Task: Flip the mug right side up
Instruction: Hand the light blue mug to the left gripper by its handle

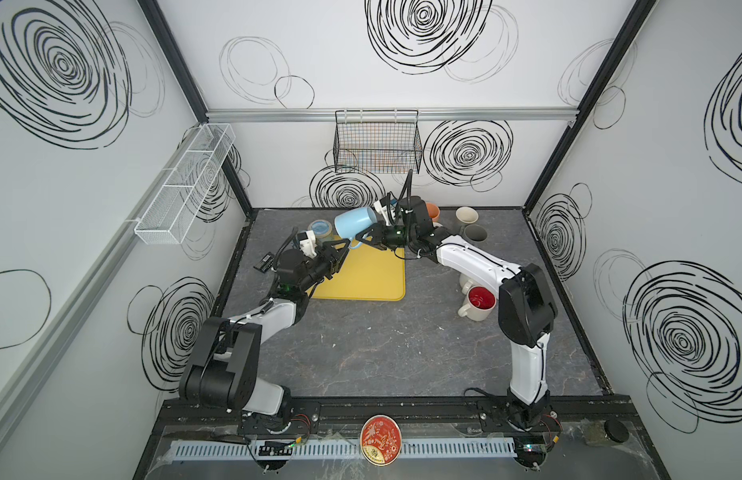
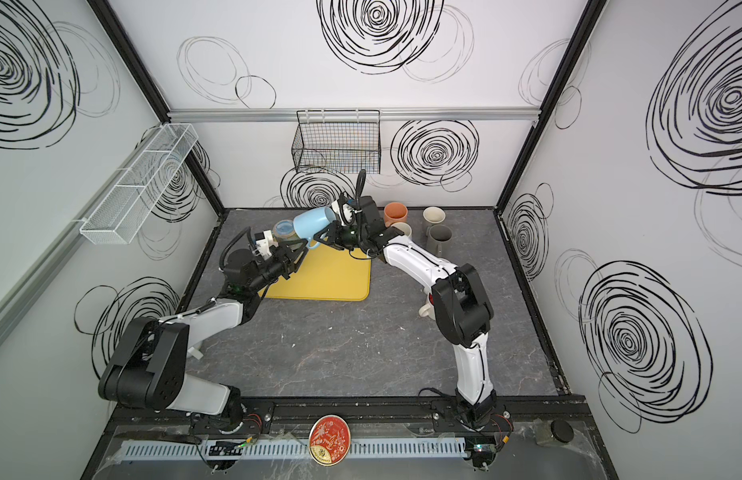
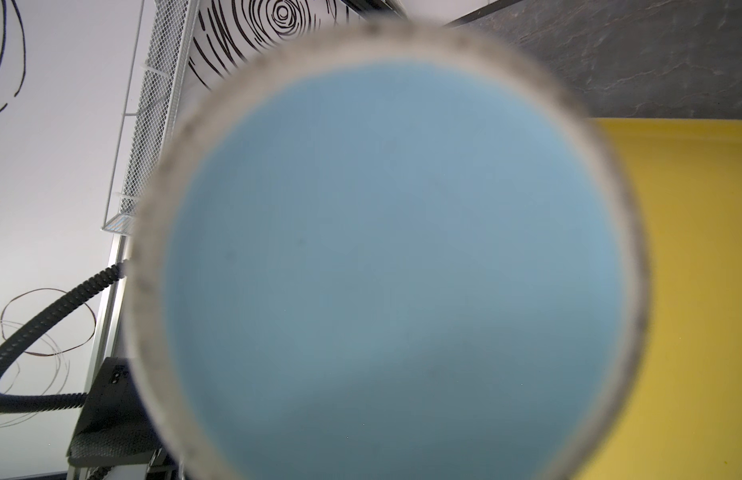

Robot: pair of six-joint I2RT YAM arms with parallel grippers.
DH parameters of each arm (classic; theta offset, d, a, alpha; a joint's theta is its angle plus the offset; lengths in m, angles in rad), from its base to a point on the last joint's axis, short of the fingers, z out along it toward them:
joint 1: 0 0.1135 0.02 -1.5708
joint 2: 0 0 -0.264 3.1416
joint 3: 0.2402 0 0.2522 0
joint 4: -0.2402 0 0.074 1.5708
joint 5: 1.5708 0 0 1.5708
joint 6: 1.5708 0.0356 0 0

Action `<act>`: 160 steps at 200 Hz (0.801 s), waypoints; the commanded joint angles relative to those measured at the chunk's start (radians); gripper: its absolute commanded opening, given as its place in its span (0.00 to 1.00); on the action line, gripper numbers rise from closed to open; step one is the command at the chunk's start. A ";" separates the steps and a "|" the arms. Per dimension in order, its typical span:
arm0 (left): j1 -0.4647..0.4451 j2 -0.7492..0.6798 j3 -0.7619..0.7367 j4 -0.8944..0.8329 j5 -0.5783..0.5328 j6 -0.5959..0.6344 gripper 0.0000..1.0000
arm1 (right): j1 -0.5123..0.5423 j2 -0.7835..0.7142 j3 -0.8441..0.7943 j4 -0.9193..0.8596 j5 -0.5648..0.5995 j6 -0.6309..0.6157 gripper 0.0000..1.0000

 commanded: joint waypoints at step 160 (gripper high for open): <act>-0.048 0.113 0.156 0.227 0.026 -0.139 0.10 | -0.004 -0.107 -0.025 0.316 -0.083 0.171 0.00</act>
